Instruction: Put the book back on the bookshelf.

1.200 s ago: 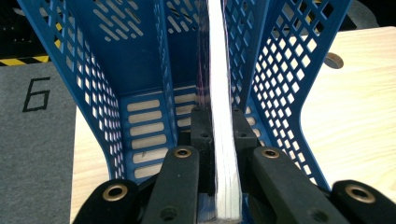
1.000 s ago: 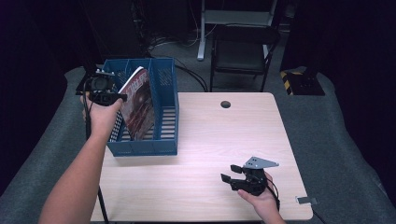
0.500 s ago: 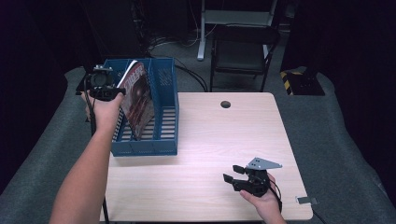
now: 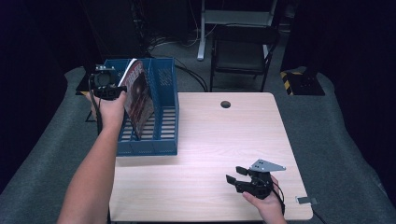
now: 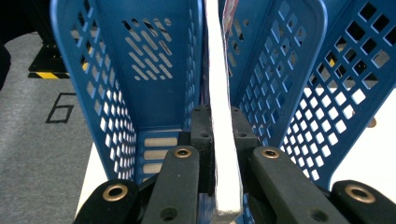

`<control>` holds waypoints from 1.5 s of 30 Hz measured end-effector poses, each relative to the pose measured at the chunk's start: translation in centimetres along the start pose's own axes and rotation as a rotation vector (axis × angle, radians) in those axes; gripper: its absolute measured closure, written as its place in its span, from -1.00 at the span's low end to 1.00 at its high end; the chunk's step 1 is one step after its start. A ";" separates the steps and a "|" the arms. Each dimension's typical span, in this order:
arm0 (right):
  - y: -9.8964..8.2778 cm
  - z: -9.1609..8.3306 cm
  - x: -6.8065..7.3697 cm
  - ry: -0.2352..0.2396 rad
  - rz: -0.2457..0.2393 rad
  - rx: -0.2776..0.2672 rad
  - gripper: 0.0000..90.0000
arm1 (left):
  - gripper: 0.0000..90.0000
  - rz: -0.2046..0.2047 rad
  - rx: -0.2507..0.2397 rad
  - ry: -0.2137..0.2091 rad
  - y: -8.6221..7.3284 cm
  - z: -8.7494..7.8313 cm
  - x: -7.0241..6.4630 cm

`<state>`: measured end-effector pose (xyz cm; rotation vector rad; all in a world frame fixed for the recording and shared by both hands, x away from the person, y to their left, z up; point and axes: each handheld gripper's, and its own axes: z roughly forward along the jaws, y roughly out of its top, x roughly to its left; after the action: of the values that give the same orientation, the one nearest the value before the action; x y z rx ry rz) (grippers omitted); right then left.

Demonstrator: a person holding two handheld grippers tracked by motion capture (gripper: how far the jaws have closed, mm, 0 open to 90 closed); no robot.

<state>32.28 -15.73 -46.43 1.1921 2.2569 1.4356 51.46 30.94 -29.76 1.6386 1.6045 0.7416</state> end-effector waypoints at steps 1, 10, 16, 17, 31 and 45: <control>0.0 0.0 0.0 -0.002 0.000 0.001 -0.08 | 0.87 -0.001 -0.002 0.002 0.0 0.1 0.0; 0.0 0.1 -0.1 0.003 -0.001 0.001 -0.08 | 0.87 -0.008 -0.005 0.000 -0.8 0.7 0.3; 0.1 0.3 0.0 0.007 -0.008 0.003 -0.08 | 0.86 -0.013 0.000 -0.005 -0.9 0.6 0.3; 0.1 0.3 0.0 0.008 -0.009 0.006 -0.08 | 0.86 -0.010 -0.002 -0.003 -0.9 0.6 0.4; 0.2 0.5 -0.1 0.010 -0.010 0.009 -0.08 | 0.45 -0.014 0.023 -0.040 -1.0 0.7 0.5; 0.1 1.1 -0.4 0.021 0.002 0.019 -0.08 | 0.17 0.000 0.029 -0.087 -1.3 0.2 1.1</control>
<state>33.20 -15.33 -46.98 1.1900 2.2887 1.4379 50.95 31.95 -30.98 1.6683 1.5606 0.6406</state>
